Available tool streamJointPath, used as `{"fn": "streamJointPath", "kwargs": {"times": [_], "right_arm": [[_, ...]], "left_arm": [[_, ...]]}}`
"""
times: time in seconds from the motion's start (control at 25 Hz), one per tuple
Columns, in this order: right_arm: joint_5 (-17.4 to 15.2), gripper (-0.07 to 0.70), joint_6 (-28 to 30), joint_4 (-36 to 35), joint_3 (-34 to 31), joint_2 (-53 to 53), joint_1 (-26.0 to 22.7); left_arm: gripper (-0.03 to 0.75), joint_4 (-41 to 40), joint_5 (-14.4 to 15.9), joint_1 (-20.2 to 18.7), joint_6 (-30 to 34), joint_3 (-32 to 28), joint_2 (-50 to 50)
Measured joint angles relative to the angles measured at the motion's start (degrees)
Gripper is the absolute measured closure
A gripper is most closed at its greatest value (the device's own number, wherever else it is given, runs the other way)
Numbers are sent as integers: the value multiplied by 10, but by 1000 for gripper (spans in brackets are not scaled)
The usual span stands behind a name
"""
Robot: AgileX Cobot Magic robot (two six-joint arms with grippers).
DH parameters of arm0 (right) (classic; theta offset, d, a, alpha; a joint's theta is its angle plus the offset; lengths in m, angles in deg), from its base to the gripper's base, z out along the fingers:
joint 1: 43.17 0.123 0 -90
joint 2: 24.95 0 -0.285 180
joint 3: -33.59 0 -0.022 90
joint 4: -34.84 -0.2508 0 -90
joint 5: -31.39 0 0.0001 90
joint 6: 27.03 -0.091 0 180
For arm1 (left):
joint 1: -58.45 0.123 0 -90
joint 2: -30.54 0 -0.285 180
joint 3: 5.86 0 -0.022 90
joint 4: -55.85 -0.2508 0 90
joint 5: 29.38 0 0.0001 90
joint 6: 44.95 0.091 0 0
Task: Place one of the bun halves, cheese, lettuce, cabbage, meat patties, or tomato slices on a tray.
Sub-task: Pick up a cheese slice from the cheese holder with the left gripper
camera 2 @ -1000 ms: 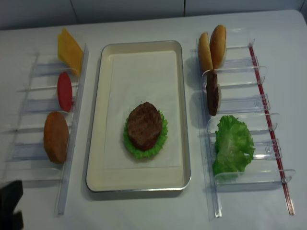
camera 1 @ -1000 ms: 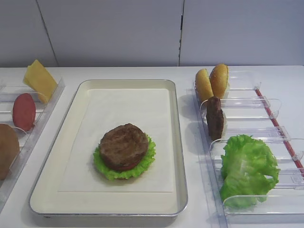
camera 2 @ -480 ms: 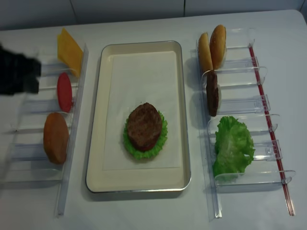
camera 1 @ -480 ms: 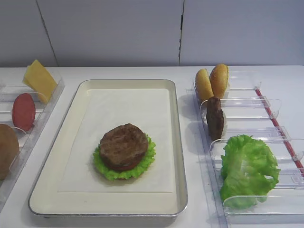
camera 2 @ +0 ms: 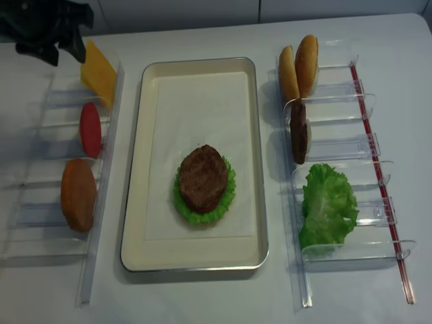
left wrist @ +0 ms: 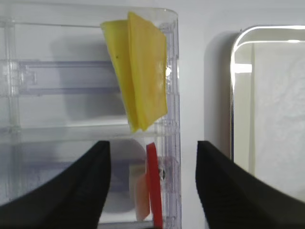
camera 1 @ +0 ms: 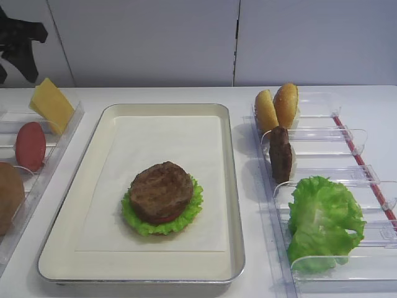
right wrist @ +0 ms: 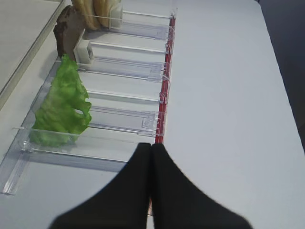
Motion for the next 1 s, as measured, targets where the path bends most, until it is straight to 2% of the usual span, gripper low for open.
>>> {"fn": "streamJointPath", "kwargs": {"times": [0.24,0.64,1.0], "right_arm": [[0,526,0,0,0,0,0],[0,526,0,0,0,0,0],[0,526,3,0,0,0,0]], "left_arm": [[339,2,-9,0,3,50,63],[339,15,-59,0,15,54,82],[339,27,-59,0,27,54,104]]}}
